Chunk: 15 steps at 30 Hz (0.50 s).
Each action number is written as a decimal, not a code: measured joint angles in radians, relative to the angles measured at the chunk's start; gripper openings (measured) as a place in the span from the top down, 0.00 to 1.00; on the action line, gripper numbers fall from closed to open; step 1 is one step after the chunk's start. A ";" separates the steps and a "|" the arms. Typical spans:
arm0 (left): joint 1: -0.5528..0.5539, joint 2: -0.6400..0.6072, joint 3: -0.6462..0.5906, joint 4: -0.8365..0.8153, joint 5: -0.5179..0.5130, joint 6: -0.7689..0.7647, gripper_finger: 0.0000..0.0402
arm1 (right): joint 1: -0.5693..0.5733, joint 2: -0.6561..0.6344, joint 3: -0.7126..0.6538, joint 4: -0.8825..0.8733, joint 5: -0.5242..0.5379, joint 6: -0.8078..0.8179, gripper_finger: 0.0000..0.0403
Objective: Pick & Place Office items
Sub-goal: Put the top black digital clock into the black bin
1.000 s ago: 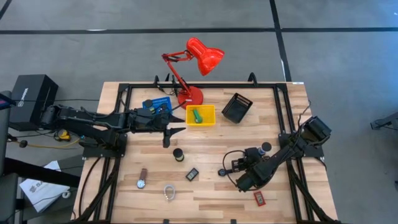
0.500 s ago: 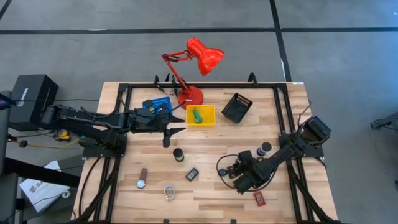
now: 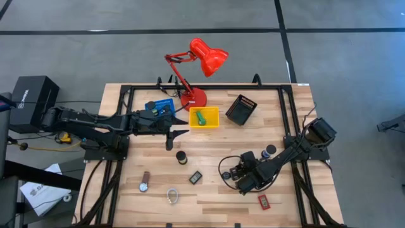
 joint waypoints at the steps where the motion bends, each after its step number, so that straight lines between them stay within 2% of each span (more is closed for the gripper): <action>1: 0.000 0.000 0.000 0.000 0.000 0.000 0.64 | 0.000 0.000 0.000 -0.002 0.000 -0.008 0.43; 4: 0.000 0.000 0.000 0.001 0.000 0.000 0.64 | -0.001 0.000 0.000 -0.002 0.001 -0.029 0.43; 9: 0.000 0.000 0.000 0.001 0.000 0.000 0.64 | -0.010 0.000 0.000 -0.012 0.000 0.056 0.43; 15: 0.000 0.000 0.000 0.002 0.000 0.000 0.64 | -0.042 0.000 0.000 -0.020 0.000 0.074 0.43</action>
